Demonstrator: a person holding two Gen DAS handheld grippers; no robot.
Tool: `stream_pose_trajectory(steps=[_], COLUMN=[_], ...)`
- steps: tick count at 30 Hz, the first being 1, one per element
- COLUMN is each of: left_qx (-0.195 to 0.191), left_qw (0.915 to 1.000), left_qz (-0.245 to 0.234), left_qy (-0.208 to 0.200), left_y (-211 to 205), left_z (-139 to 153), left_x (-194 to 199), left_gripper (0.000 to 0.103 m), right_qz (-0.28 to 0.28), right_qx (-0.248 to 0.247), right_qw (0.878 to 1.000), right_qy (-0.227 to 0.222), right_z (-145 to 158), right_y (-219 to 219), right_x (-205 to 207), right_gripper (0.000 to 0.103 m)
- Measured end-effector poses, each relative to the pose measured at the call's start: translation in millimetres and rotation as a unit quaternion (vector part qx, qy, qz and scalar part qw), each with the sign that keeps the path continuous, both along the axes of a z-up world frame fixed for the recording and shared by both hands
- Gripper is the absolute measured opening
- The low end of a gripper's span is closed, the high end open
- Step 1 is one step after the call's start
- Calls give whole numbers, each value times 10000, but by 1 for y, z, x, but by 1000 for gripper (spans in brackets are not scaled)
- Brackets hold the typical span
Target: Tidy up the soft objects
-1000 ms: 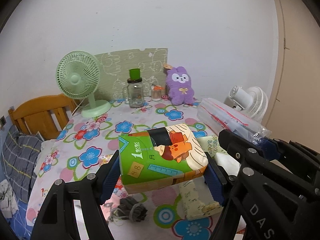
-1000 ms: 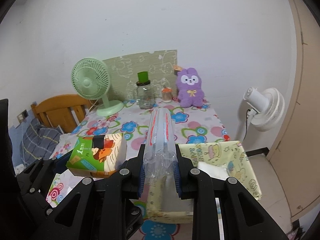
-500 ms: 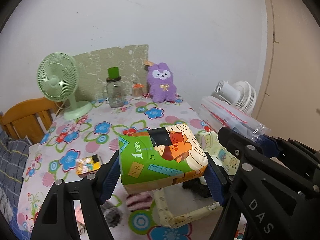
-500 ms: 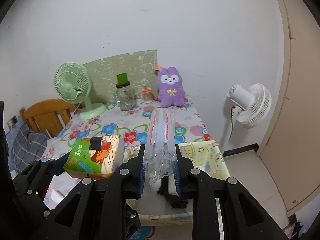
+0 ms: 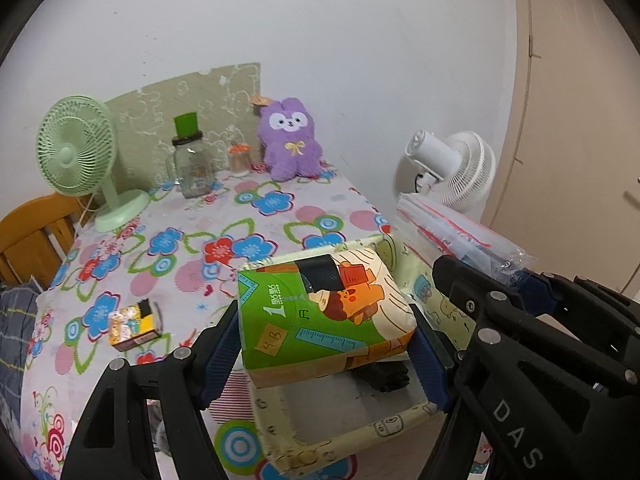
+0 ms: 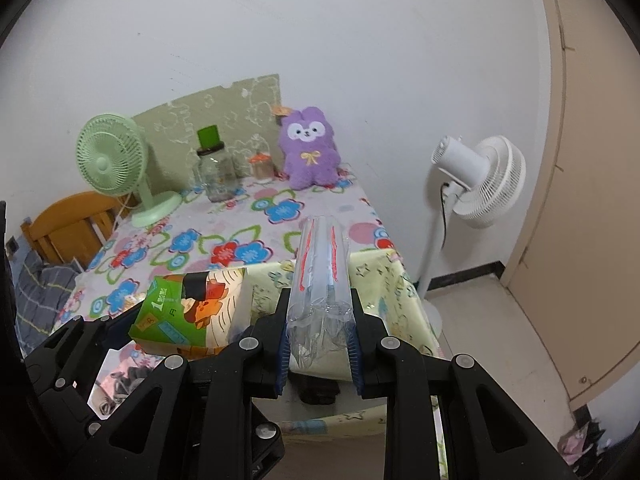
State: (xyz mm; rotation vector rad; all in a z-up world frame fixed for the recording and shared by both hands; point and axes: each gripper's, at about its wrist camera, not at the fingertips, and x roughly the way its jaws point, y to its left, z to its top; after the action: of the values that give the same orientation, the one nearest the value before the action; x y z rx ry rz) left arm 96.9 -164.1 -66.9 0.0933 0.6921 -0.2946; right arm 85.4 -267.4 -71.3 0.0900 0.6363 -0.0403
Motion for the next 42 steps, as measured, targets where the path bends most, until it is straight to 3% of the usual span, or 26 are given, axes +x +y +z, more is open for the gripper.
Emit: stream_pose_trajectory(steps=[15,20,27,30,32,42], left_qx=[301,467,515,499,457,406], left_qw=[9971,9968,9966,9965,9967,9974], left_qz=[-313,-307,-315,-325,-325,-393], left_qy=[626,574,566,588,592,459], left_y=[-25,-26,-24,-23,-20,-15], left_z=[-29,-31,-30,-31,-30,-21], left_x=[17,16,18,19,19,14], left_gripper=[82,93,95,95,95,96], right_qz=[-291,-288,-269,-264,-219,-176], right_qx=[90,148,296,283,334,383], right_qw=[9989,9983,9968,9965,9968,9975], right_qy=[354,478,687,741,692,560], right_z=[-26,-34,-41,-43,-42,-31], right_y=[-23,-25,-24,-23,-22,-15], right_x=[9,14,23,26,25,22], right_gripper=[27,27,30,45,69,85])
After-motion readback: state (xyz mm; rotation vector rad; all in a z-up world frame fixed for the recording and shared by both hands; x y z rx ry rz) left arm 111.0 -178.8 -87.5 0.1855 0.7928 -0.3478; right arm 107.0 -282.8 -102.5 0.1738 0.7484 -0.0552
